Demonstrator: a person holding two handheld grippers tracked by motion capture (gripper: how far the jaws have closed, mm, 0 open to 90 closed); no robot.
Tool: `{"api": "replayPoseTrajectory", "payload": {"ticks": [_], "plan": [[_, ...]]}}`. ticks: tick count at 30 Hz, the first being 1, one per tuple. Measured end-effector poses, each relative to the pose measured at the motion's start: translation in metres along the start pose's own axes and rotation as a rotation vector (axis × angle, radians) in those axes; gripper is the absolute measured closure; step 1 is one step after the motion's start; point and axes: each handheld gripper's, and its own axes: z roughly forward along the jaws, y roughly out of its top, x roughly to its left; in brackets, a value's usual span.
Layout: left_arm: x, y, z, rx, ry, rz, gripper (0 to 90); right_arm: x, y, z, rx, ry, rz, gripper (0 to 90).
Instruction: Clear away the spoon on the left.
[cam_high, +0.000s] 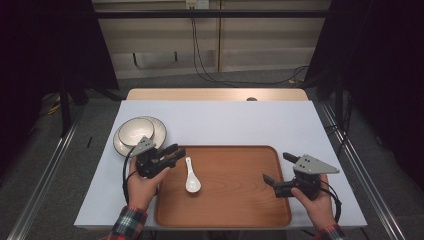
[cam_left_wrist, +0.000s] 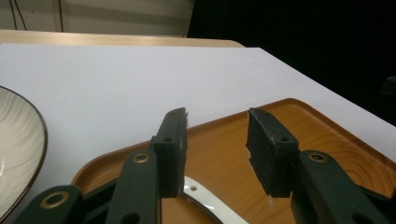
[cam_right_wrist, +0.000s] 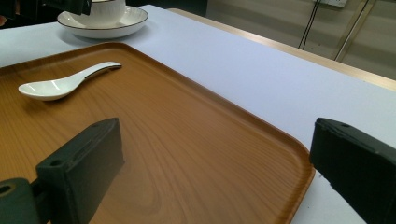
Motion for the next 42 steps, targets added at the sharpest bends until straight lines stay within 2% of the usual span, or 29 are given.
{"api": "replayPoseTrajectory", "payload": {"ticks": [3, 4, 7, 8, 10, 14, 19, 23, 27, 31, 33, 35, 42], "plan": [[0.002, 0.0, -0.004, -0.003, 0.009, 0.002, 54.0, 0.0, 0.0, 0.001, 0.001, -0.003, -0.003, 2.5], [0.002, 0.0, -0.005, -0.01, -0.001, -0.001, 52.7, 0.0, 0.0, 0.001, 0.002, -0.002, -0.005, 2.5], [0.002, 0.0, -0.009, -0.004, 0.02, 0.004, 47.4, -0.001, 0.0, 0.001, 0.005, -0.008, 0.0, 2.4], [0.003, 0.0, -0.009, -0.008, 0.011, 0.003, 45.4, -0.001, 0.0, 0.001, 0.007, -0.007, -0.002, 2.4], [0.002, 0.0, -0.011, -0.004, 0.019, 0.008, 42.1, 0.0, -0.001, 0.001, 0.009, -0.003, -0.005, 2.5], [0.003, 0.002, -0.02, -0.011, 0.042, 0.042, 33.0, 0.0, 0.0, 0.002, 0.006, -0.007, -0.003, 2.4], [0.007, 0.004, -0.03, -0.029, 0.032, 0.064, 26.0, -0.002, 0.0, 0.0, -0.005, -0.01, -0.002, 2.4], [0.009, 0.002, -0.038, -0.033, 0.029, 0.088, 22.9, -0.002, 0.0, -0.001, -0.006, -0.014, -0.003, 2.3], [0.012, 0.001, -0.045, -0.039, 0.022, 0.09, 21.2, 0.0, 0.0, 0.001, 0.002, -0.008, -0.006, 2.4], [0.014, 0.0, -0.05, -0.043, 0.033, 0.092, 20.8, -0.001, 0.0, 0.001, 0.002, -0.012, -0.01, 2.4], [0.015, 0.0, -0.051, -0.043, 0.021, 0.096, 20.3, -0.001, 0.0, 0.0, 0.0, -0.018, -0.005, 2.4], [0.017, -0.001, -0.055, -0.048, 0.034, 0.097, 19.6, -0.002, 0.0, 0.0, 0.001, -0.014, -0.004, 2.4], [0.023, -0.004, -0.065, -0.055, 0.03, 0.109, 18.2, -0.001, 0.0, 0.0, 0.005, -0.014, -0.01, 2.3]]}}
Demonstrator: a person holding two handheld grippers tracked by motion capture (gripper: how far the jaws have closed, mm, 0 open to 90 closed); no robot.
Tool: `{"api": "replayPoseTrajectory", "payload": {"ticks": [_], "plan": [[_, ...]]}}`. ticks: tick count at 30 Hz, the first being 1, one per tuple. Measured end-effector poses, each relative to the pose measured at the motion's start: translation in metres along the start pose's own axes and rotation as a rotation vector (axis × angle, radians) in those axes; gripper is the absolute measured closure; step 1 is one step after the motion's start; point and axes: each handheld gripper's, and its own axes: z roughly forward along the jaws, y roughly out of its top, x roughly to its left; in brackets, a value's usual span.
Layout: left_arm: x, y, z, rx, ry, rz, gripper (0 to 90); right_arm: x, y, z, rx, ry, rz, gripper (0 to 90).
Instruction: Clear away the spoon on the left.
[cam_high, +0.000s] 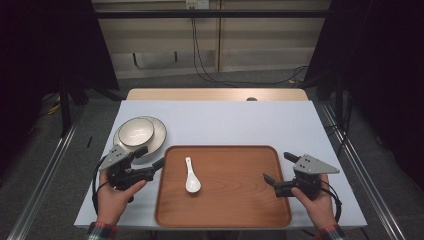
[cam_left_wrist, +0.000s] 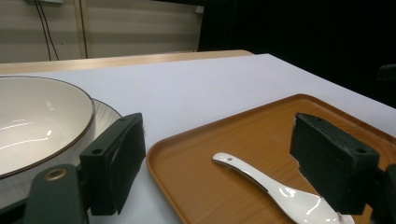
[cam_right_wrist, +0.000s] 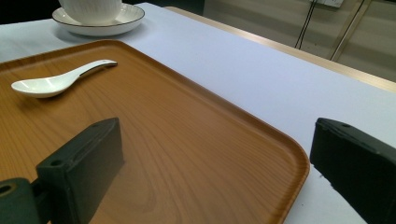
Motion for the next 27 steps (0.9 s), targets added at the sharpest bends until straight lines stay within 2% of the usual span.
{"api": "replayPoseTrajectory", "payload": {"ticks": [6, 10, 27], "plan": [[0.006, -0.001, -0.009, -0.016, -0.001, -0.009, 16.6, 0.0, 0.0, -0.001, -0.004, -0.002, 0.002, 2.3], [0.009, -0.003, -0.016, -0.022, 0.014, -0.007, 15.6, -0.001, 0.0, -0.001, -0.004, -0.006, 0.003, 2.3], [0.021, -0.011, -0.035, -0.043, 0.007, 0.021, 11.7, -0.003, 0.0, -0.002, -0.008, -0.009, 0.004, 2.3]]}}
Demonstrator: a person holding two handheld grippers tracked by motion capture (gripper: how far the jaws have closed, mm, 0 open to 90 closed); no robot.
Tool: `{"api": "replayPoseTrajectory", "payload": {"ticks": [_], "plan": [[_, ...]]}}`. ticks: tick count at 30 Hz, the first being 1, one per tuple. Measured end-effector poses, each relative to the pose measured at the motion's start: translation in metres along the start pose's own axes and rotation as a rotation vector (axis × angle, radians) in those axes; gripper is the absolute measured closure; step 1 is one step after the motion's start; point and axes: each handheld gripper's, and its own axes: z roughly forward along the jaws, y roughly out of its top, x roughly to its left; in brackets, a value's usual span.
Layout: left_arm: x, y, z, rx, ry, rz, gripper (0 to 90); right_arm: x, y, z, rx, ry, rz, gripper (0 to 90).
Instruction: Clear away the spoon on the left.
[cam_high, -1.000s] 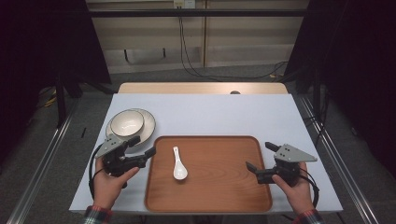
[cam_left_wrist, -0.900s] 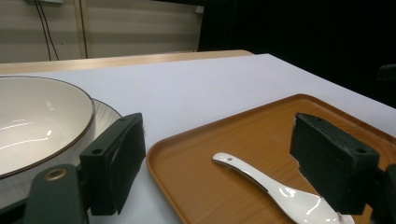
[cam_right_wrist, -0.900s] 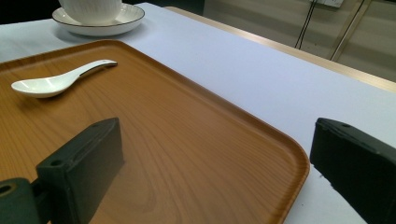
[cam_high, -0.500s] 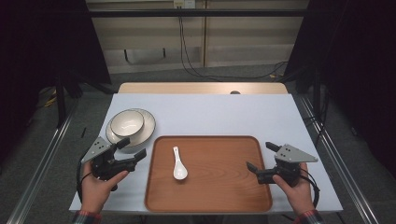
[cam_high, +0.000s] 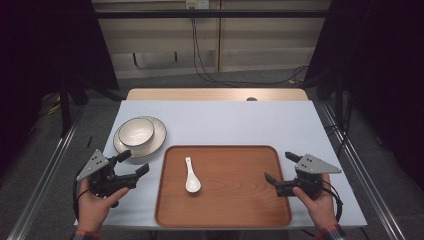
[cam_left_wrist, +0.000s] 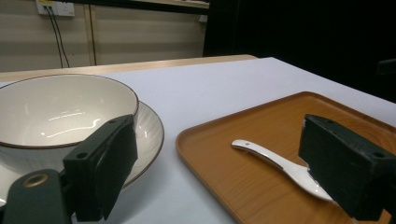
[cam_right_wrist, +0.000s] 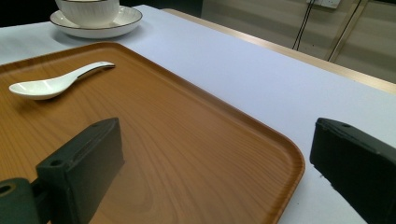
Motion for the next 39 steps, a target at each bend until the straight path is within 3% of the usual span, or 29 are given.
{"api": "replayPoseTrajectory", "payload": {"ticks": [10, 17, 20, 24, 28, 30, 36, 39], "plan": [[0.006, -0.007, -0.01, 0.007, 0.02, 0.018, 11.2, -0.001, 0.0, -0.001, -0.006, -0.001, 0.006, 2.2], [0.008, -0.01, -0.012, 0.0, 0.007, 0.014, 11.2, -0.001, -0.001, -0.002, -0.01, -0.002, 0.009, 2.2], [0.007, -0.011, -0.013, -0.007, 0.02, 0.011, 10.9, -0.002, -0.002, -0.002, -0.004, -0.004, 0.011, 2.2], [0.007, -0.01, -0.013, -0.008, 0.013, 0.034, 10.8, -0.003, -0.003, -0.003, -0.002, -0.002, 0.011, 2.2], [0.008, -0.011, -0.012, -0.022, 0.017, 0.018, 10.7, -0.004, -0.005, -0.005, -0.009, -0.007, 0.015, 2.1], [0.009, -0.012, -0.013, -0.008, 0.018, 0.04, 10.7, -0.006, -0.006, -0.006, -0.008, -0.013, 0.019, 2.1], [0.008, -0.013, -0.014, -0.014, 0.014, 0.035, 10.7, -0.006, -0.007, -0.006, -0.008, -0.015, 0.021, 2.1], [0.009, -0.013, -0.013, 0.0, 0.008, 0.055, 10.6, -0.005, -0.007, -0.004, -0.003, -0.015, 0.012, 2.0]]}}
